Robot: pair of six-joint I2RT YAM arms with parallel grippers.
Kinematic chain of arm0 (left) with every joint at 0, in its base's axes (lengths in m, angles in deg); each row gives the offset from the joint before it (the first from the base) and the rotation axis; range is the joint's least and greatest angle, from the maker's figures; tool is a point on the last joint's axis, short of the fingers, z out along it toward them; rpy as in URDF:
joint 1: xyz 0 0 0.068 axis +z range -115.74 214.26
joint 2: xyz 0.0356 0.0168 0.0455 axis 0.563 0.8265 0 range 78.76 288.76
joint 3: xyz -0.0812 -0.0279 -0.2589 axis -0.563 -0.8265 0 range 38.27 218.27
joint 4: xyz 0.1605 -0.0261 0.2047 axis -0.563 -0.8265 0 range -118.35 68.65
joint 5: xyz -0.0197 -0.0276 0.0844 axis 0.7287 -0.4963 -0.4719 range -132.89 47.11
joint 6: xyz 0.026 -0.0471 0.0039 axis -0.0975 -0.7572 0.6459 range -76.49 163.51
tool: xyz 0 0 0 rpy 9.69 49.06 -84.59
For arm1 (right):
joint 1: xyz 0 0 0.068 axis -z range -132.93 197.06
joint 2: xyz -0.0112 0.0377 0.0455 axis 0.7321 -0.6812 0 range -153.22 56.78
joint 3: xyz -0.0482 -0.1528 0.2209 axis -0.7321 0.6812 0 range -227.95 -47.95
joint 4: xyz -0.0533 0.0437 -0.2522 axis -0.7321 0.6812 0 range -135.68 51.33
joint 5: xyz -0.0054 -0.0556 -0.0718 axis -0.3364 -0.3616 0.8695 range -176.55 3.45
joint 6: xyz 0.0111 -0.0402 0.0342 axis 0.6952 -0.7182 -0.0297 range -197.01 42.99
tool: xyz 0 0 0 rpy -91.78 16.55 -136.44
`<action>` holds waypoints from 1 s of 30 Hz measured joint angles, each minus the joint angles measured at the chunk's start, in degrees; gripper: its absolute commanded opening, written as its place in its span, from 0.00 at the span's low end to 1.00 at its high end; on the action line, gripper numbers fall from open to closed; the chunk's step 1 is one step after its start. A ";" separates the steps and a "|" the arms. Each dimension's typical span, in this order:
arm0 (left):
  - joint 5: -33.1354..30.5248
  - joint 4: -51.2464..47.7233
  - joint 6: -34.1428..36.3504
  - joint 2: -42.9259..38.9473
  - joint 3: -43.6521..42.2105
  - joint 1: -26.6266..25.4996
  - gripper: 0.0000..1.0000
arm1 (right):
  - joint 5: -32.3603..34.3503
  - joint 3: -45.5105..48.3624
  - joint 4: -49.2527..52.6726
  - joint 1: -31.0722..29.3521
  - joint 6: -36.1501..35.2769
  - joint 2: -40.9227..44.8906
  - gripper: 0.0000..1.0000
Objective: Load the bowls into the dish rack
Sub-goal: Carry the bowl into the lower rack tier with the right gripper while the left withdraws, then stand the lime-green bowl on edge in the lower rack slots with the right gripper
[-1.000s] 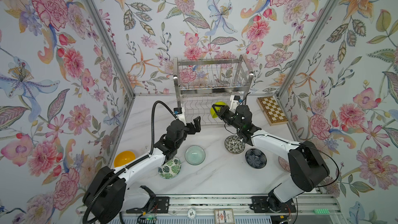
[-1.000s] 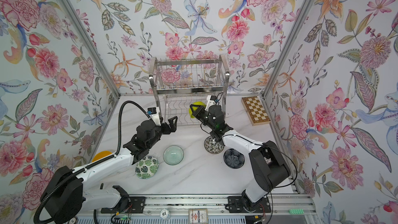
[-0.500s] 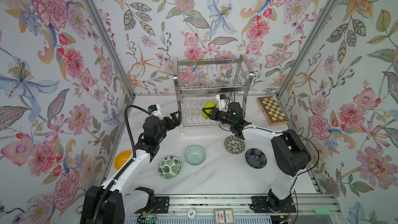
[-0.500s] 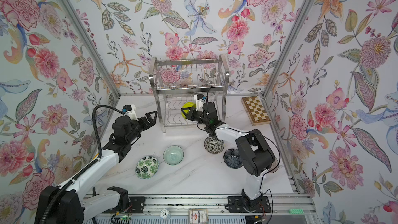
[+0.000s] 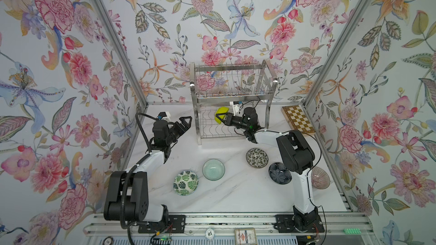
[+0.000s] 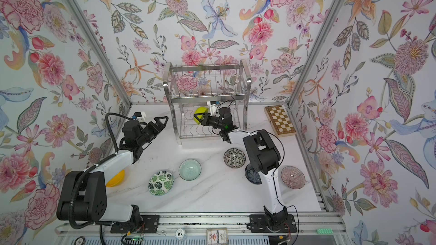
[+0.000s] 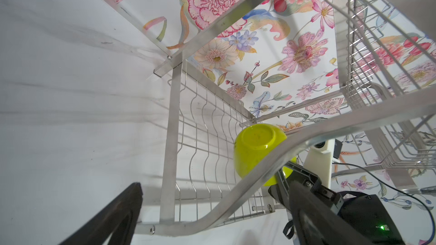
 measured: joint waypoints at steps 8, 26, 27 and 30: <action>5.25 6.91 -2.10 7.34 3.65 0.07 0.99 | -2.91 -11.34 -0.83 0.00 2.99 -8.79 0.00; 16.13 21.86 -10.16 16.31 4.11 2.82 0.99 | -3.37 -33.46 1.36 -0.83 8.98 -23.06 0.00; 16.28 22.01 -10.32 16.44 4.13 2.93 0.99 | -3.37 -34.64 1.79 -0.94 9.11 -23.69 0.00; 16.41 21.97 -10.80 16.61 4.33 3.39 0.99 | -3.34 -38.56 3.87 -1.33 9.16 -26.10 0.00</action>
